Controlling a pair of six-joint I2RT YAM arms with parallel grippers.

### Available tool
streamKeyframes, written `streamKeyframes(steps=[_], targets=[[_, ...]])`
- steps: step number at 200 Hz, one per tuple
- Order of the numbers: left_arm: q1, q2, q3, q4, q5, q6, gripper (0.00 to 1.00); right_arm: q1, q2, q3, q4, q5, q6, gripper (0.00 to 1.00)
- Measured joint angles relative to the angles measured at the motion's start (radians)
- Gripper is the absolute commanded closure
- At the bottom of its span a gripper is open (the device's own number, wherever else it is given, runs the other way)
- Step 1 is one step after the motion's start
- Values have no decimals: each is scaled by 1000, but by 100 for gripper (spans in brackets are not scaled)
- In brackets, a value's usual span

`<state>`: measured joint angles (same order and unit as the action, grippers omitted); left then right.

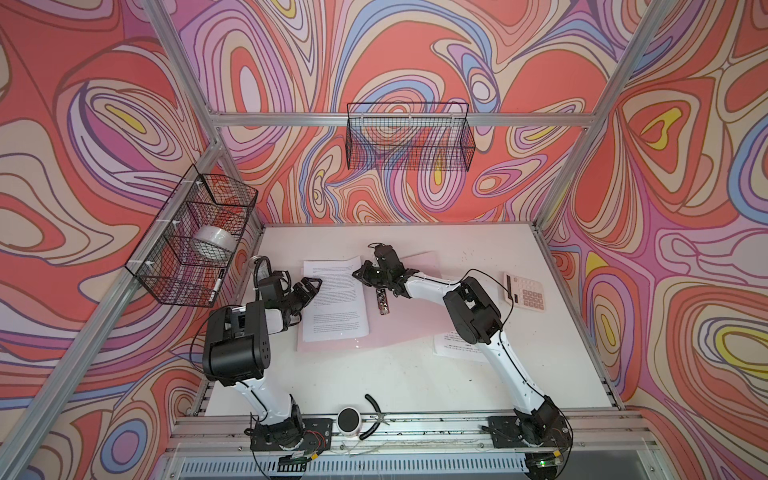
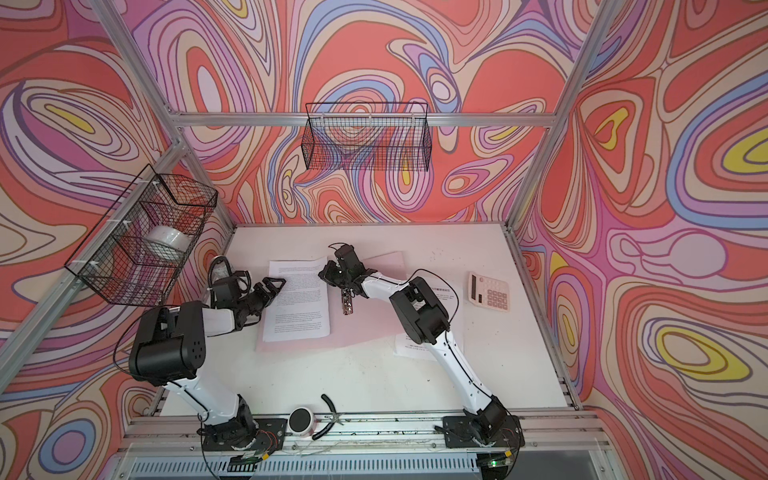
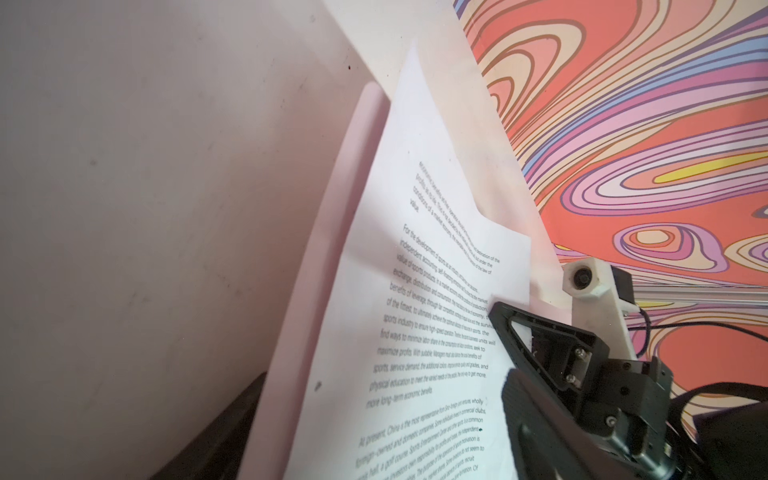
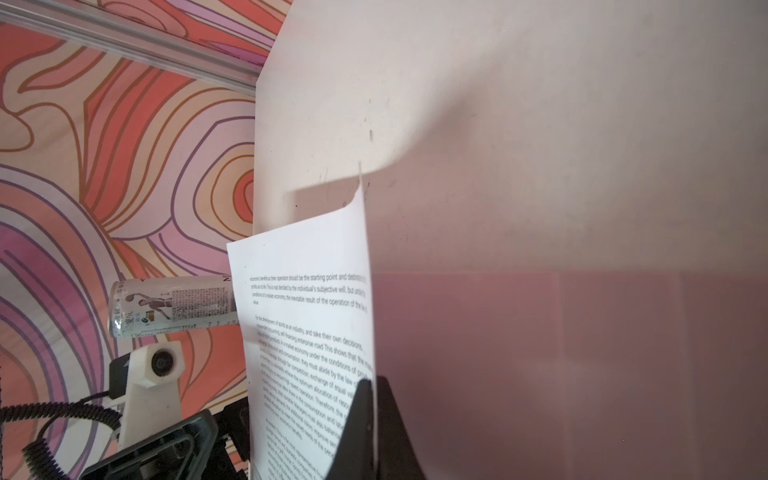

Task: Put the files into the folder

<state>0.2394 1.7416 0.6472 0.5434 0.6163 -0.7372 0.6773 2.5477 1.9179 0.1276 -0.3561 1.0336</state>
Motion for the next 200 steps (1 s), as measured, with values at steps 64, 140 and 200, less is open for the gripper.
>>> streamKeyframes(steps=[64, 140, 200], targets=[[0, 0, 0, 0, 0, 0, 15, 2, -2, -18, 11, -60, -38, 100], [0, 0, 0, 0, 0, 0, 15, 7, -3, -35, 16, -114, -67, 100], [0, 1, 7, 0, 0, 0, 15, 10, -4, -35, 5, -172, -109, 100]])
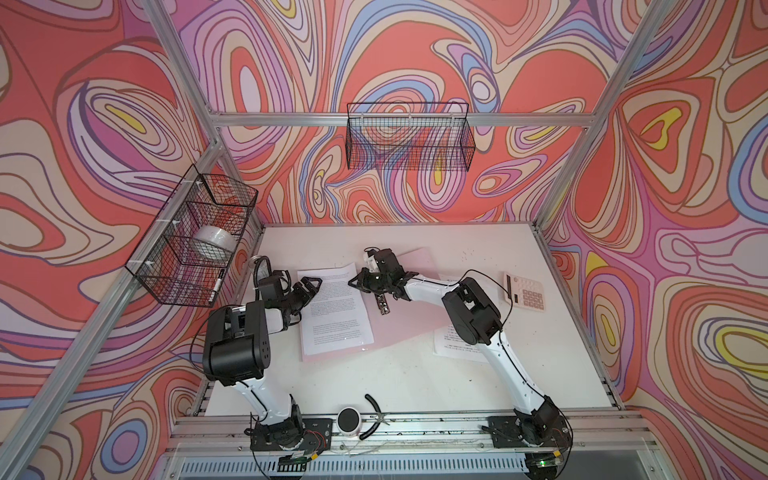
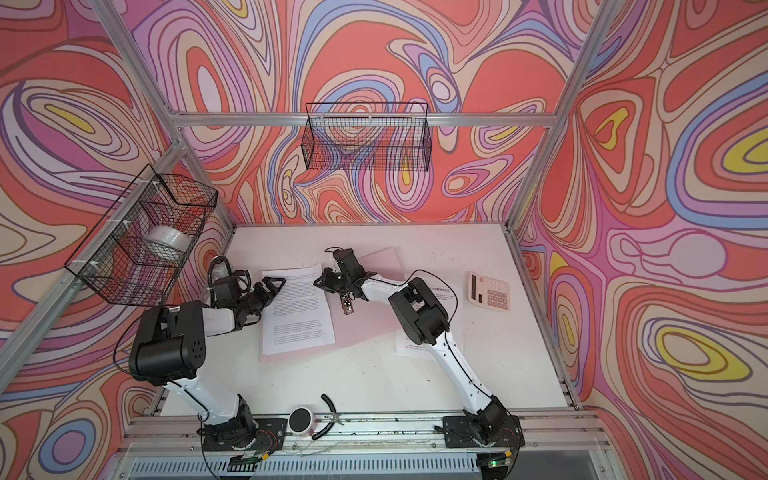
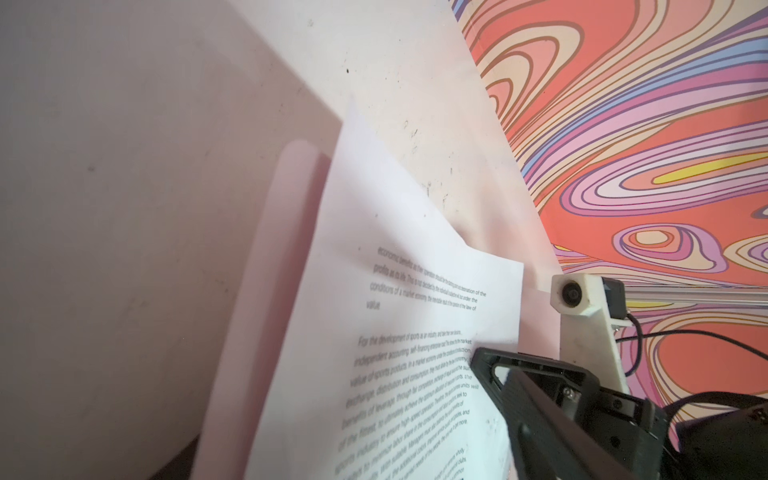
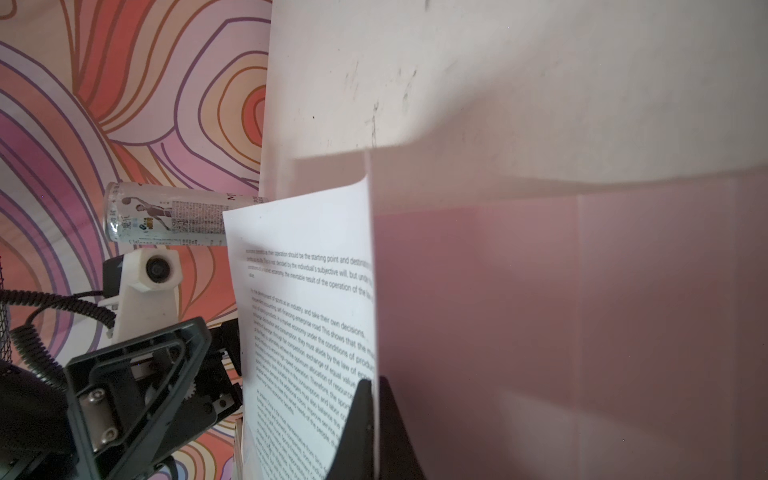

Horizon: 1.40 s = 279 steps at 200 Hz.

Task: Put the files into the folder

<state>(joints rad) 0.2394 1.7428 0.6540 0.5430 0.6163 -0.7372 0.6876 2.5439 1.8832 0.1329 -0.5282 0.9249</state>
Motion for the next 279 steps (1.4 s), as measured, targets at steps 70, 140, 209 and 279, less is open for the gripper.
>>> streamKeyframes(steps=[70, 140, 209, 279], targets=[[0, 1, 6, 0, 0, 0, 15, 14, 0, 24, -42, -37, -29, 100], [0, 2, 7, 0, 0, 0, 15, 4, -8, 67, -126, -31, -87, 58], [2, 145, 144, 58, 8, -83, 16, -14, -194, -200, -145, -38, -129, 54], [2, 128, 171, 47, 16, -85, 16, -27, -237, -325, -69, -77, -88, 57]])
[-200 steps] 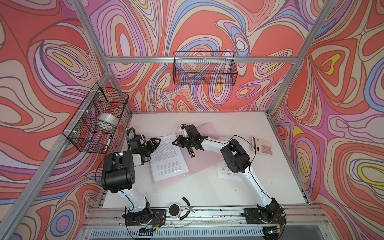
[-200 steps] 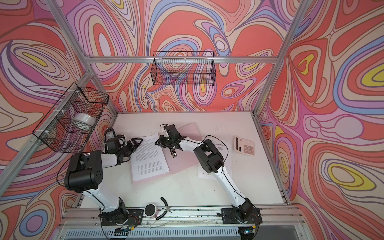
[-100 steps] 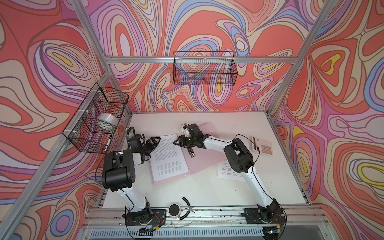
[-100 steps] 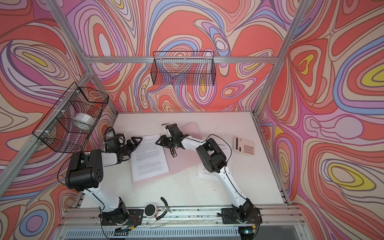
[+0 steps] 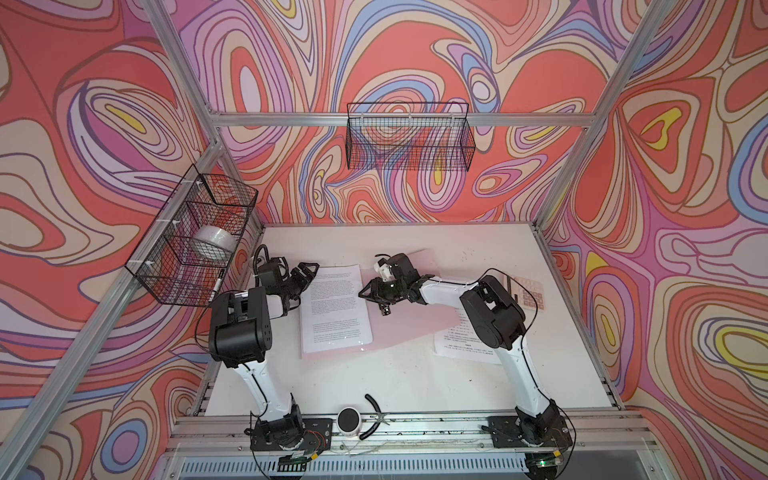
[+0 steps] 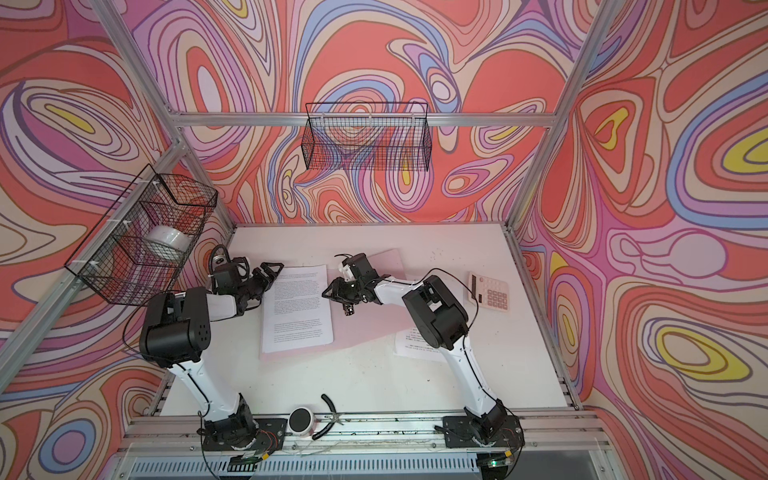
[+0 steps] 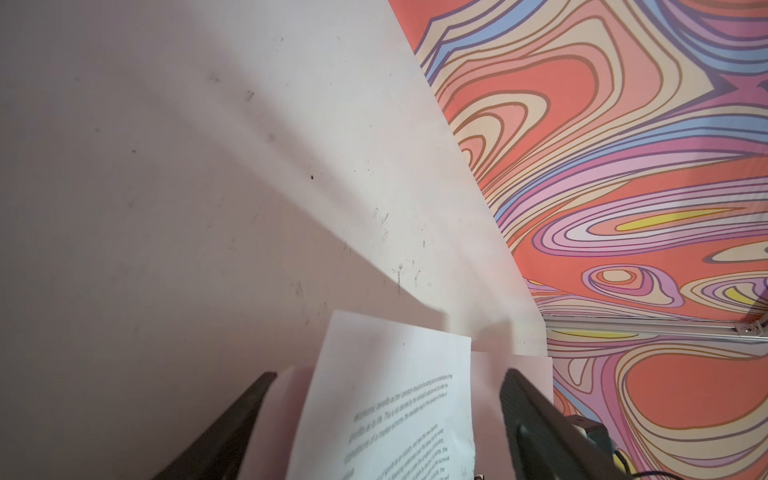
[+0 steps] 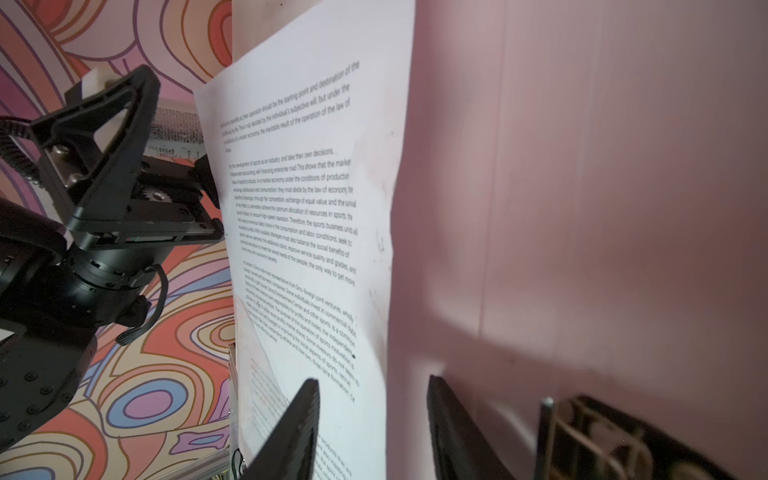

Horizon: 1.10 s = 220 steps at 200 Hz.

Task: Put the files into the folder

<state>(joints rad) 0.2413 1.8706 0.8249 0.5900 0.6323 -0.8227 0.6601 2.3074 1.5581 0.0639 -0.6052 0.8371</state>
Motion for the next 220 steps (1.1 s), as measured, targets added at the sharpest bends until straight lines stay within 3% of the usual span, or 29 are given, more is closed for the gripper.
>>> streamKeyframes(steps=[67, 149, 159, 175, 220], targets=[[0, -139, -181, 4, 19, -13, 16, 0, 0, -78, 101, -46, 44, 77], [0, -53, -96, 47, 22, -28, 16, -1, 0, -114, 170, -74, 75, 80], [0, -37, -93, 52, 23, -29, 17, -1, 0, -114, 169, -74, 76, 85], [0, -11, -84, 60, 25, -31, 17, -1, 0, -113, 166, -75, 81, 100], [0, 19, -63, 75, 31, -39, 17, -1, 0, -108, 131, -64, 71, 100]])
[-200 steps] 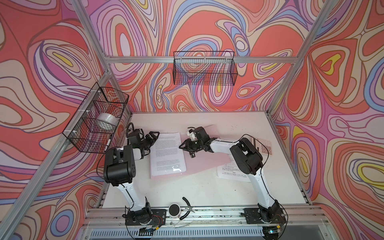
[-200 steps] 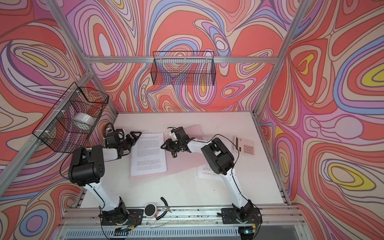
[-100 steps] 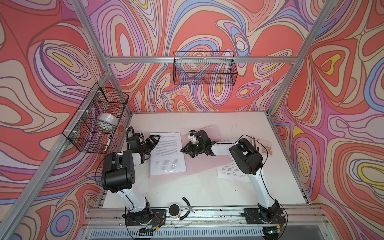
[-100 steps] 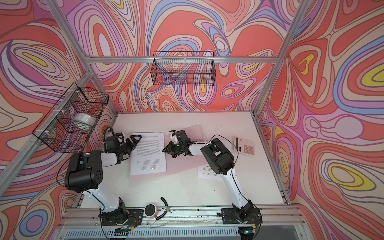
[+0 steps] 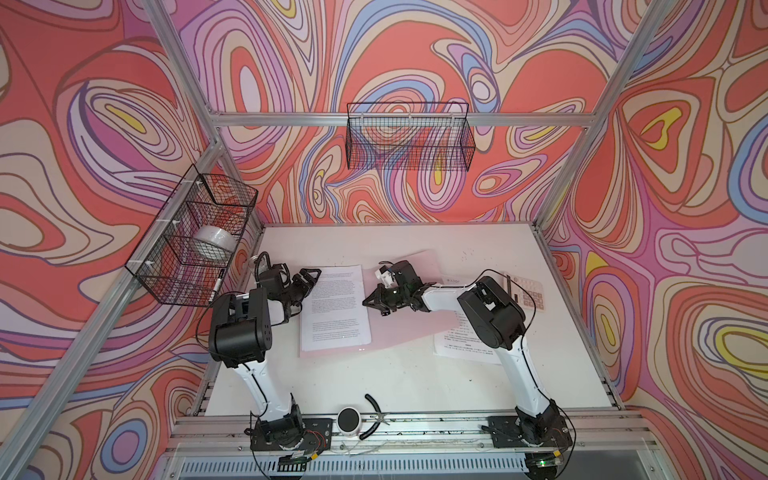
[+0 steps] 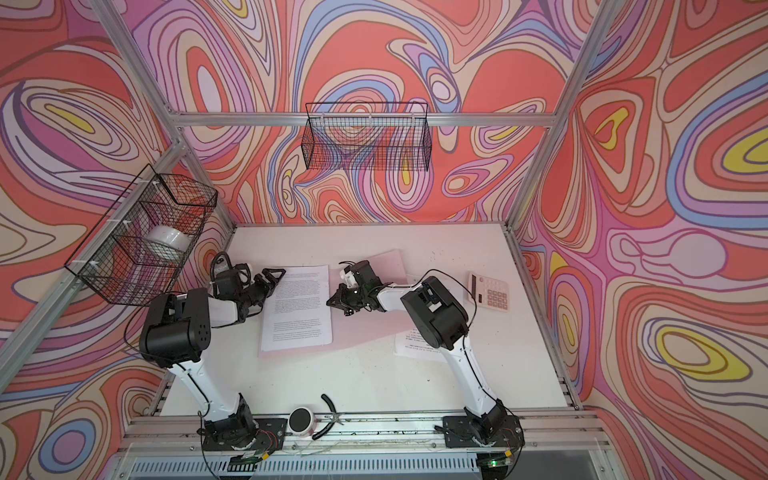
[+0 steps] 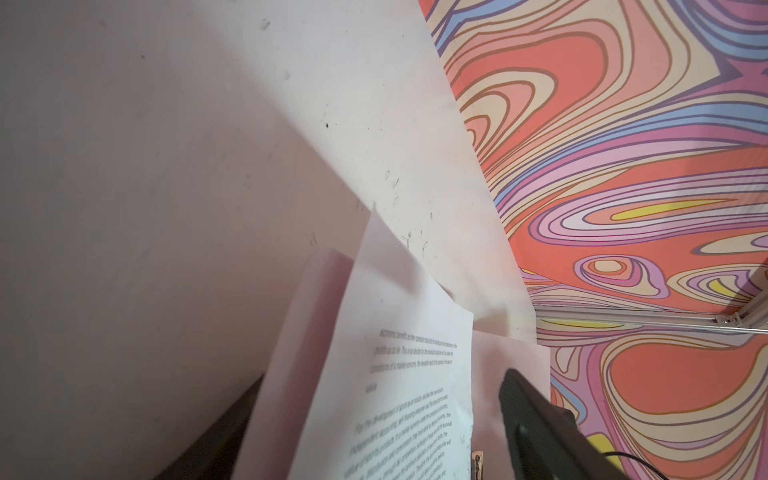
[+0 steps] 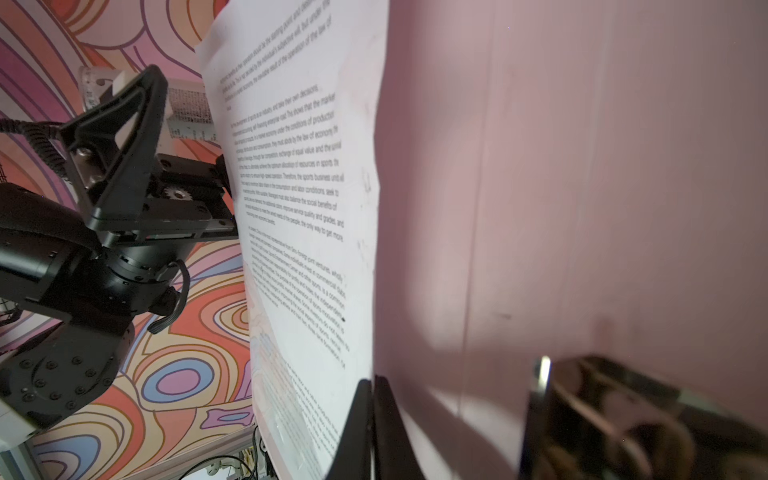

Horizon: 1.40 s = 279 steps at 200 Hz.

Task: Put the files into the folder

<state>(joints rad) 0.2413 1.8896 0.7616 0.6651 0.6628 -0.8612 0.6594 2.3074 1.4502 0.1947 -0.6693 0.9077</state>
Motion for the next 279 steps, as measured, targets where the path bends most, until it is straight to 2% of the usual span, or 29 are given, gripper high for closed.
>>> streamKeyframes(steps=[104, 133, 148, 164, 207, 244, 279], targets=[[0, 24, 21, 9, 6, 0, 16, -16, -27, 4, -61, 58, -39, 100], [1, 24, 24, 10, 7, 0, 12, -24, -33, 4, -62, 59, -48, 100], [1, 24, 24, 10, 7, 0, 10, -27, -33, 13, -81, 54, -53, 73], [1, 24, 24, 14, 9, 0, 9, -28, -33, 26, -93, 51, -56, 64], [3, 48, 24, 79, 30, -21, 4, -28, -27, 88, -103, 33, -64, 63], [11, 85, 24, 166, 67, -64, 4, -28, 24, 167, -108, 7, -66, 63], [15, 89, 24, 192, 79, -82, 4, -28, 42, 174, -141, -1, -67, 63]])
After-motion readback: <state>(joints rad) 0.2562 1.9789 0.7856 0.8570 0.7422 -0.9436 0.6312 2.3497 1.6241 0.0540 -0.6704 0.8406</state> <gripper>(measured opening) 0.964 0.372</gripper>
